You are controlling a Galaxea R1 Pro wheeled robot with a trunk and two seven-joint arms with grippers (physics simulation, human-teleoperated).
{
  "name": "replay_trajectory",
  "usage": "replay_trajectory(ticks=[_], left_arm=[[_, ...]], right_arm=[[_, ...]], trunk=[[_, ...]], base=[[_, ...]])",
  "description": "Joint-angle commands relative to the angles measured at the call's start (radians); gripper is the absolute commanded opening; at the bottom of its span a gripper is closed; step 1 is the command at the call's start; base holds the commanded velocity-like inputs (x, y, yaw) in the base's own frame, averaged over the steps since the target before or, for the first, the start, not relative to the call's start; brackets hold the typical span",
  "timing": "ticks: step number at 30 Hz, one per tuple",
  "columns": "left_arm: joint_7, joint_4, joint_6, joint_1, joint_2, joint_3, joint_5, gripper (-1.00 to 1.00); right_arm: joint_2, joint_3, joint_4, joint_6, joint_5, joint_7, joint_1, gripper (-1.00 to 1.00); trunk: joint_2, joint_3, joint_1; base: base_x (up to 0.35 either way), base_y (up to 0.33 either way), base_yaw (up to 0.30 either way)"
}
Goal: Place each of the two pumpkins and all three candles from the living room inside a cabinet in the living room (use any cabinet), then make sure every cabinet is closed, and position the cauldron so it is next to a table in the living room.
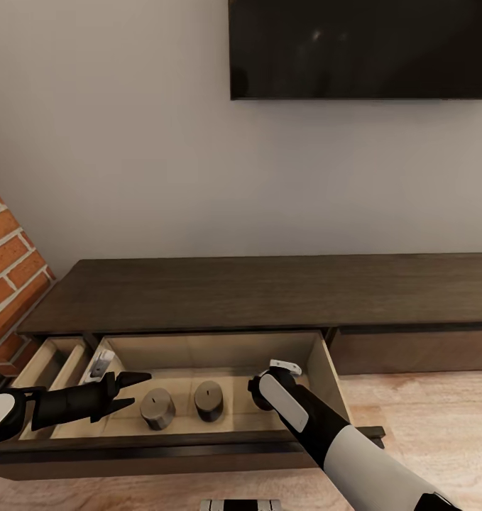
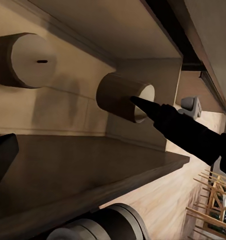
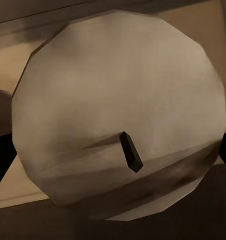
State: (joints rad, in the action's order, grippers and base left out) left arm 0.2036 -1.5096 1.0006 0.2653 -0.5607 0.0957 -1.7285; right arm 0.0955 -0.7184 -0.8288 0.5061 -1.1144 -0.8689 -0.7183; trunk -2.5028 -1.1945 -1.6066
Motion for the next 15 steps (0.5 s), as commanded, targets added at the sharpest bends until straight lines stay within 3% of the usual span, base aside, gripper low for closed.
replay_trajectory(ticks=[1,15], left_arm=[[0.01,0.0,0.001,0.0,-0.001,0.001,-0.011,1.0],[0.01,-0.001,0.001,0.0,-0.001,0.001,-0.011,1.0]], right_arm=[[0.0,-0.003,-0.001,0.003,-0.004,-0.006,-0.001,-1.0],[0.0,-0.003,0.0,0.004,-0.004,-0.005,-0.001,-1.0]], trunk=[[0.0,-0.001,0.0],[0.0,-0.001,0.0]], base=[[0.0,0.0,0.0],[0.0,0.0,0.0]])
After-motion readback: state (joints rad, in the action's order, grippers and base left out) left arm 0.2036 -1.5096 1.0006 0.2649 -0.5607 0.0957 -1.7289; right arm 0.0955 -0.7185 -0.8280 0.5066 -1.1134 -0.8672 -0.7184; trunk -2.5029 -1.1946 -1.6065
